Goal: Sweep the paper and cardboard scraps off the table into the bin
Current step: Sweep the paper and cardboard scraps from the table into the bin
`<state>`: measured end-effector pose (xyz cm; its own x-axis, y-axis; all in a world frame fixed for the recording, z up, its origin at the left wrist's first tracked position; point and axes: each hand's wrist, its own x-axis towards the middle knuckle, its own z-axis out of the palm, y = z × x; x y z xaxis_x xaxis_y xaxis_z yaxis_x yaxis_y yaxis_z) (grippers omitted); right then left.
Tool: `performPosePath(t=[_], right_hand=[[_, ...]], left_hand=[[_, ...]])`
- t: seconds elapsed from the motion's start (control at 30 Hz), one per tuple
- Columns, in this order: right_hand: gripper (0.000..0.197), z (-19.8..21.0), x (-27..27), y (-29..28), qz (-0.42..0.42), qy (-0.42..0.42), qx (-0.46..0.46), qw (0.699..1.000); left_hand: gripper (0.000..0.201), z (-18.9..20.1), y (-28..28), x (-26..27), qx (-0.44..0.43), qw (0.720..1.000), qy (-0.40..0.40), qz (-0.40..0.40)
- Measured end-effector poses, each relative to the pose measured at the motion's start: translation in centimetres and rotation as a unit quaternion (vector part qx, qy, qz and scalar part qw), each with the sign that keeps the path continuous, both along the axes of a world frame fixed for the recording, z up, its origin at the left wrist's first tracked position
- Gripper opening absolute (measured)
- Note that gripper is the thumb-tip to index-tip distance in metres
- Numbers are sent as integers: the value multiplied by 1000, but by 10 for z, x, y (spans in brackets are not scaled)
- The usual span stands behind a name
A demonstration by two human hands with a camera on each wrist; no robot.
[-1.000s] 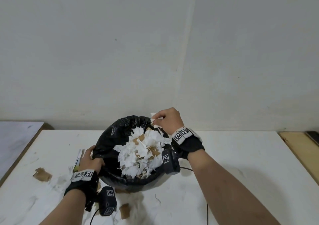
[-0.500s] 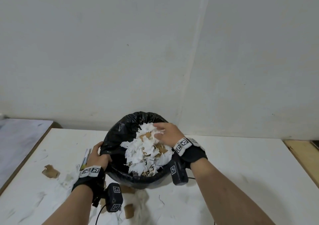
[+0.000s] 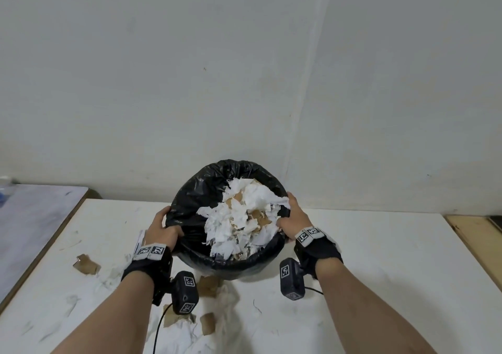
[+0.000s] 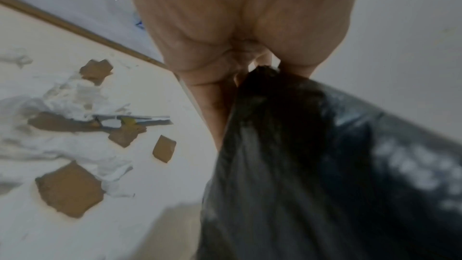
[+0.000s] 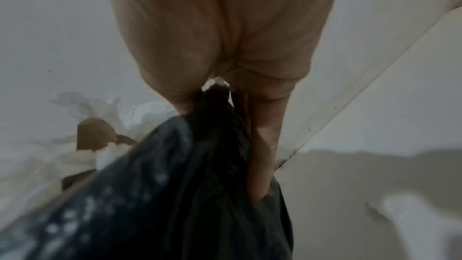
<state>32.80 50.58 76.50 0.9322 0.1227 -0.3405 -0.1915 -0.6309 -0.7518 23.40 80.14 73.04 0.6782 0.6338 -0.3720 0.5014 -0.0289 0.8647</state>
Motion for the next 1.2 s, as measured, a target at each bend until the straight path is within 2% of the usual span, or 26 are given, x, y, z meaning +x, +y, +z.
performPosePath(t=[0.07, 0.17, 0.37, 0.47, 0.57, 0.63, 0.7, 0.77, 0.83, 0.93, 1.0, 1.1, 1.2], right_hand=[[85, 2, 2, -1, -3, 7, 2, 1000], [85, 4, 4, -3, 9, 12, -3, 1000], [93, 2, 13, 1, 26, 33, 29, 999], [91, 0, 17, 6, 25, 55, 94, 994], [85, -4, 19, 12, 7, 68, 120, 990], [84, -15, 21, 13, -44, 54, 116, 991], [72, -34, 20, 13, -71, 33, 72, 994], [67, -58, 12, 14, -36, 37, -16, 999], [83, -82, -2, 21, 48, 74, -96, 991], [98, -117, -21, 38, 158, 94, -213, 960], [103, -134, -30, 52, 191, 80, -227, 952], [111, -148, -44, 80, 217, 82, -187, 955], [113, -165, -61, 108, 274, 66, -226, 933]], left_hand=[[83, 10, -5, 0, -5, 1000, -21, -23], [94, 19, -13, -2, -62, 996, -41, -45], [114, 13, -7, -8, -75, 993, 3, -86], [110, 11, 1, -7, -49, 997, -12, -50], [104, 9, 10, -7, -31, 999, -41, -12], [100, 5, 18, -10, -26, 998, -55, 14], [97, 1, 25, -14, -15, 998, -57, 37], [98, -6, 32, -19, -14, 997, -52, 51], [99, -14, 37, -24, -22, 996, -50, 68], [100, -25, 43, -31, -23, 995, -43, 86], [99, -32, 45, -35, -16, 995, -39, 95], [97, -42, 48, -41, -9, 992, -45, 114], [96, -47, 53, -48, 13, 990, -37, 137]])
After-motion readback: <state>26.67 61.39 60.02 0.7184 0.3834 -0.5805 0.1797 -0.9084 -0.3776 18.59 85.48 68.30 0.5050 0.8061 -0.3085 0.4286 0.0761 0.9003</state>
